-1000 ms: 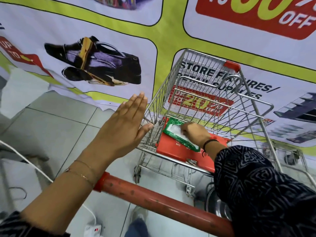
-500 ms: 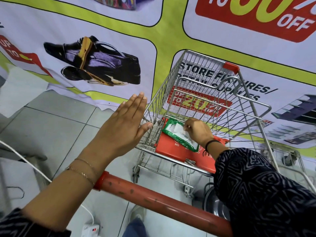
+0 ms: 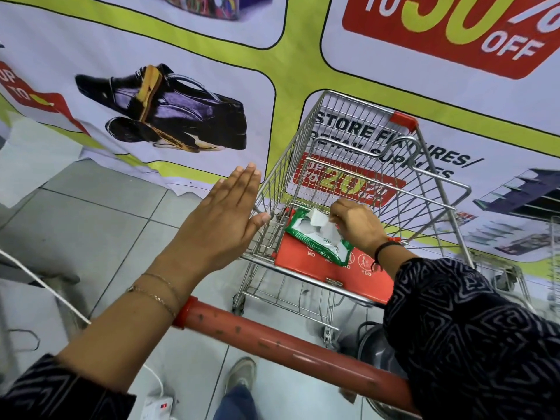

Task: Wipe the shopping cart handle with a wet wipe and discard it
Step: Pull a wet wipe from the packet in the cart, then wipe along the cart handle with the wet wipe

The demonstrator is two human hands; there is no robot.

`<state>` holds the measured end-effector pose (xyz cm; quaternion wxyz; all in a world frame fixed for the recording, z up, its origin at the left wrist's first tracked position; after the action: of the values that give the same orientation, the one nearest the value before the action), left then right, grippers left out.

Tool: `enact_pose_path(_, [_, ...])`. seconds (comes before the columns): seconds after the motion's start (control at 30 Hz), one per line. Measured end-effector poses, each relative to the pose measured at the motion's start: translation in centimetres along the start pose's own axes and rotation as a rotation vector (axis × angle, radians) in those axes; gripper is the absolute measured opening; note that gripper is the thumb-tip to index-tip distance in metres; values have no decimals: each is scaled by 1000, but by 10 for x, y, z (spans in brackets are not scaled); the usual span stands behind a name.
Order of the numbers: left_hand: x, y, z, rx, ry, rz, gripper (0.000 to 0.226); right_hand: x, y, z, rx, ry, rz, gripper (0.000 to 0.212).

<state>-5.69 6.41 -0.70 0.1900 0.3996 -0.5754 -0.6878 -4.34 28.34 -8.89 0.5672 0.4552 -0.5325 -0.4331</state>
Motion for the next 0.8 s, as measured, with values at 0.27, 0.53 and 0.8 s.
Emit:
enact_pose_path(0.27, [-1, 4, 1, -55, 1, -50, 57, 38, 119, -33, -107, -38, 440, 7])
enact_pose_path(0.53, [11, 39, -15, -102, 172, -408, 44, 172, 177, -124, -51, 235, 243, 6])
enact_pose_path(0.8, [30, 16, -58, 1, 355, -476, 49, 220, 100, -158, 40, 74, -80, 21])
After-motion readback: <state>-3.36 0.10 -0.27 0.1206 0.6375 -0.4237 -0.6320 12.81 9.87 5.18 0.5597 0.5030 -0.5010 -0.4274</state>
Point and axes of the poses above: each hand's wrist, its own z-axis towards the middle knuckle, its own y-axis out of the back of the hand, x = y × z, the point moved 8 cm from there along z, towards the middle knuckle, and after that the axes turned 3 degrees about y, right-handed, at the moved point
